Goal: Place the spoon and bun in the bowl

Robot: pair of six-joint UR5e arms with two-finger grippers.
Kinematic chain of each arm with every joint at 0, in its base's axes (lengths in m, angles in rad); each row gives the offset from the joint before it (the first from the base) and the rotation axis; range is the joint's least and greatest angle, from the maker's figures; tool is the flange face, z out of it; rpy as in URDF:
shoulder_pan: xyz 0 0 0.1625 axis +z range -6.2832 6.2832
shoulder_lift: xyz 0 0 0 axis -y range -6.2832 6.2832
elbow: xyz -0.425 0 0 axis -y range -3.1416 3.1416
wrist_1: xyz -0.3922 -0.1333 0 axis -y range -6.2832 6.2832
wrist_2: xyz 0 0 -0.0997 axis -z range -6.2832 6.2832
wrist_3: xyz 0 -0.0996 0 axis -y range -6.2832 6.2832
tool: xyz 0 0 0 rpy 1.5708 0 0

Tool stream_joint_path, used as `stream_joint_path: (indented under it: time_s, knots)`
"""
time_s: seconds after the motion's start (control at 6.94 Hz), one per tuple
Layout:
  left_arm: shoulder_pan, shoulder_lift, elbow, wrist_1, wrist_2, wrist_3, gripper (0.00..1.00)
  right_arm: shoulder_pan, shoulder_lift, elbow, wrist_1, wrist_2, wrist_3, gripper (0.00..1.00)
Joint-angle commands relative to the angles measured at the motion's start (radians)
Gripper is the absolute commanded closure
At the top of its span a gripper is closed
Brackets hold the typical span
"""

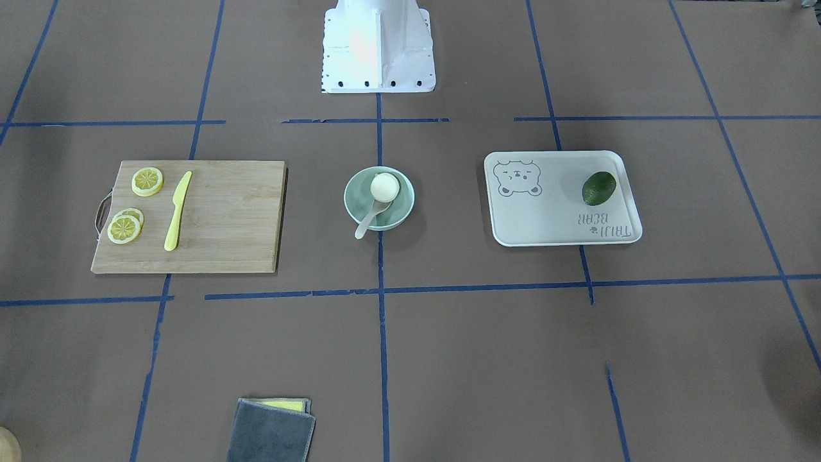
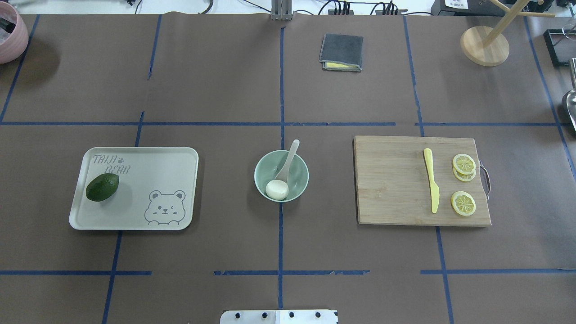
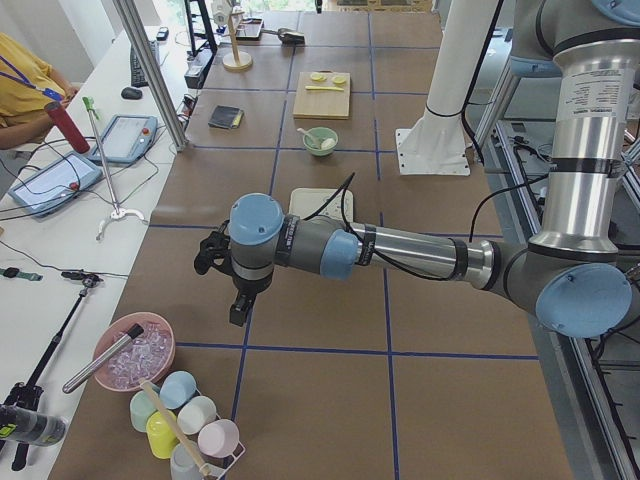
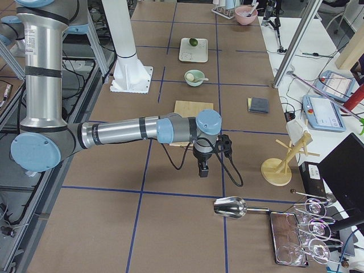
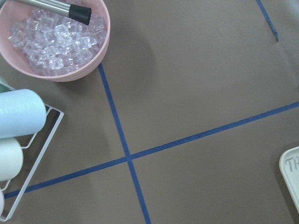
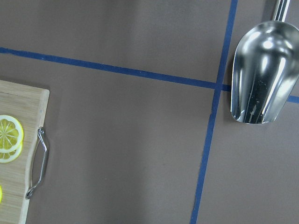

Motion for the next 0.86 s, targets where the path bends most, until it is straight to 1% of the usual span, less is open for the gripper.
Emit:
stream_joint_path:
  time_s: [0.0,0.14,0.29,0.43,0.58,0.72]
  knots:
    - [0.019,-0.009,0.02,0.109,0.045,-0.014,0.0,0.003,0.001,-0.002,0.0,-0.002,0.0,0.0]
    - [0.04,0.003,0.021,0.108,0.037,-0.008,0.0,0.003,0.003,-0.004,0.002,-0.002,0.0,0.0]
    - [0.089,0.007,0.028,0.103,0.038,-0.009,0.0,0.003,0.004,-0.001,0.0,0.0,0.0,0.0]
    - [0.111,0.004,0.025,0.045,0.037,-0.009,0.0,0.003,0.004,0.005,-0.002,0.003,0.0,0.0]
    - [0.111,0.014,0.042,-0.051,-0.024,-0.011,0.0,0.003,0.004,0.004,0.0,0.001,0.001,0.0]
    - [0.111,0.025,0.045,-0.055,-0.047,-0.009,0.0,0.003,0.006,0.005,0.0,0.004,0.001,0.0]
